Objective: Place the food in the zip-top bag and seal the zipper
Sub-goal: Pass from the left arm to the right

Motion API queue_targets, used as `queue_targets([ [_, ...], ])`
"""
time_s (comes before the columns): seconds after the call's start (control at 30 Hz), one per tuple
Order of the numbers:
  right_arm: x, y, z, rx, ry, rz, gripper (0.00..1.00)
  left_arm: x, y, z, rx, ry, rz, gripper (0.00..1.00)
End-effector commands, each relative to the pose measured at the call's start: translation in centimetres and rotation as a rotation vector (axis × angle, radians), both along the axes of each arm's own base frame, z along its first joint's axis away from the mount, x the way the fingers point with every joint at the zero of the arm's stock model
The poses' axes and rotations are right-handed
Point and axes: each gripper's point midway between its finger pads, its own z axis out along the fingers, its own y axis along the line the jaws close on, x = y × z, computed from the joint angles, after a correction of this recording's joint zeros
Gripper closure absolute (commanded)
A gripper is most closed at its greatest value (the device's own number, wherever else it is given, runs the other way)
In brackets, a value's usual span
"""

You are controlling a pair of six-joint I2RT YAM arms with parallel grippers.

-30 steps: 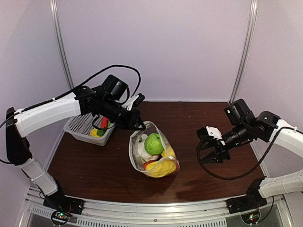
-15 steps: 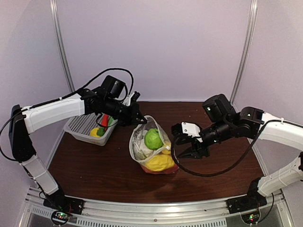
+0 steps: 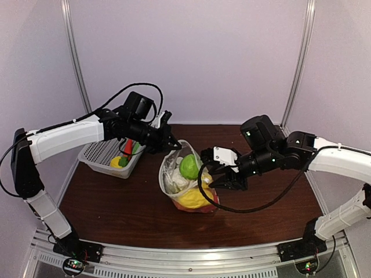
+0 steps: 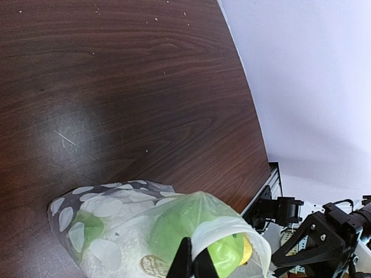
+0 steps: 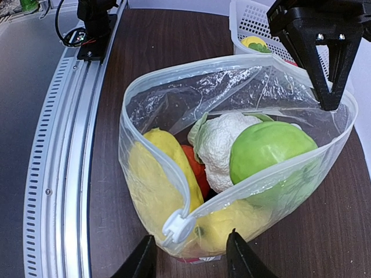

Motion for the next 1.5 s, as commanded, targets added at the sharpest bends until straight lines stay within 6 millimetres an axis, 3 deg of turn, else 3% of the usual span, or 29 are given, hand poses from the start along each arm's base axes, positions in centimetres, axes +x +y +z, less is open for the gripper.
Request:
queue_targets([
  [0.0,0.3,0.0,-0.1,-0.003,-0.031,-0.026,0.61,1.0,0.4,2.3,-0.050,-0.066,0.031,1.00],
  [0.1,0.6,0.0,0.2,0.005,-0.043,-0.045,0.73,1.0,0.5,2.4,-0.052,-0.067,0.033,1.00],
  [0.3,1.2,0.4,-0.2,0.002,-0.040,-0.068,0.86,0.9,0.8,2.5,-0.055,-0.071,0.041,1.00],
  [0.87,0.5,1.1,-1.4,0.000,-0.008,-0.022,0.75,0.9,1.1,2.1,-0.053,-0.070,0.060,1.00],
  [0.9,0.8,1.1,-1.3,0.003,-0.013,-0.038,0.78,0.8,1.1,2.1,-0.054,-0.070,0.060,1.00],
  [1.0,1.8,1.2,-0.7,0.023,-0.038,-0.089,1.00,0.8,1.1,2.0,-0.056,-0.069,0.059,1.00],
  [1.1,2.7,0.9,0.3,0.019,-0.079,-0.124,1.00,0.6,1.3,2.0,-0.050,-0.079,0.050,1.00],
  [1.13,2.9,0.7,0.6,0.015,-0.093,-0.128,1.00,0.6,1.4,2.0,-0.043,-0.089,0.043,0.95],
  [1.2,2.9,0.2,1.7,0.013,-0.120,-0.113,1.00,0.6,1.7,2.5,-0.008,-0.143,0.013,0.67],
  [1.27,2.3,-0.2,2.7,0.008,-0.131,-0.073,1.00,0.7,2.6,4.2,0.063,-0.264,-0.025,0.56],
  [1.37,1.3,-0.6,4.1,-0.001,-0.123,-0.026,1.00,-0.5,3.3,9.5,0.084,-0.530,-0.098,0.44],
  [1.47,0.9,-0.9,5.5,0.004,-0.119,-0.006,1.00,-3.9,2.0,13.2,0.006,-0.773,-0.209,0.26],
])
